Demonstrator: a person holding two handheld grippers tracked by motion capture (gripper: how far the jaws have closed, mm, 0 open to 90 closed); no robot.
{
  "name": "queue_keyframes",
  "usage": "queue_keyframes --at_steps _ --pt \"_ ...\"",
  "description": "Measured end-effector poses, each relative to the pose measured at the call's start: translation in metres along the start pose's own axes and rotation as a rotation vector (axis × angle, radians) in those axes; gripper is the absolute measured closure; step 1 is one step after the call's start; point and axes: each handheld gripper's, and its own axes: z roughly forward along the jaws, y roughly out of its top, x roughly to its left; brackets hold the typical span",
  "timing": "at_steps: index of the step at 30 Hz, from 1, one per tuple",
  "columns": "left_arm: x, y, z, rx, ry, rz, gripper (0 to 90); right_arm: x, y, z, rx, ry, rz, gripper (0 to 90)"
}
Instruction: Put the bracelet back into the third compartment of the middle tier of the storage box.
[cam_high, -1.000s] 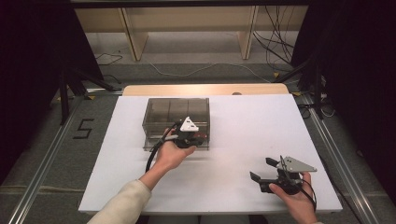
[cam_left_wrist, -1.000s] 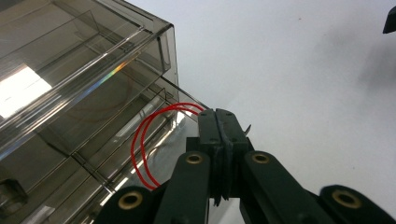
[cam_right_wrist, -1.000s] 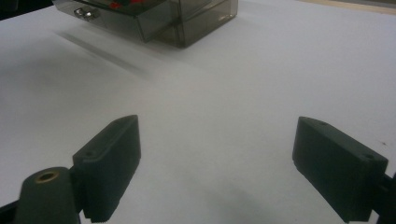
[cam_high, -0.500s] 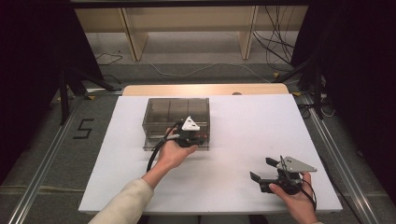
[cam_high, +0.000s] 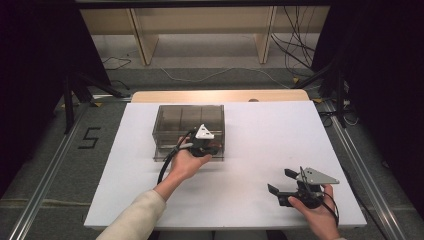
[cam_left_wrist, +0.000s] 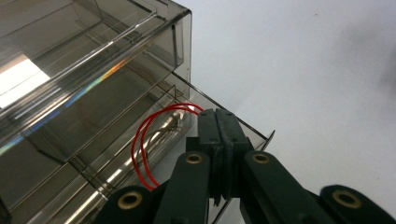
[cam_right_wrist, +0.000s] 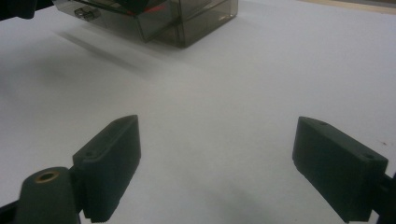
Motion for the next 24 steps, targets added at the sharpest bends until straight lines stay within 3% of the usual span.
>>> queue_keyframes --at_steps 11,19,24 --pt "0.0006 -0.0011 0.0032 0.016 0.017 0.004 88.5 0.0 0.0 0.0003 -0.001 0.001 0.001 16.5" --pt "0.0018 -0.0003 -0.0011 0.009 0.038 -0.005 81.2 0.0 0.0001 0.0002 -0.001 0.001 0.002 16.4" --pt "0.0016 0.001 -0.0061 -0.003 0.052 -0.014 71.3 -0.0002 0.0 0.0004 -0.002 0.004 0.003 16.4"
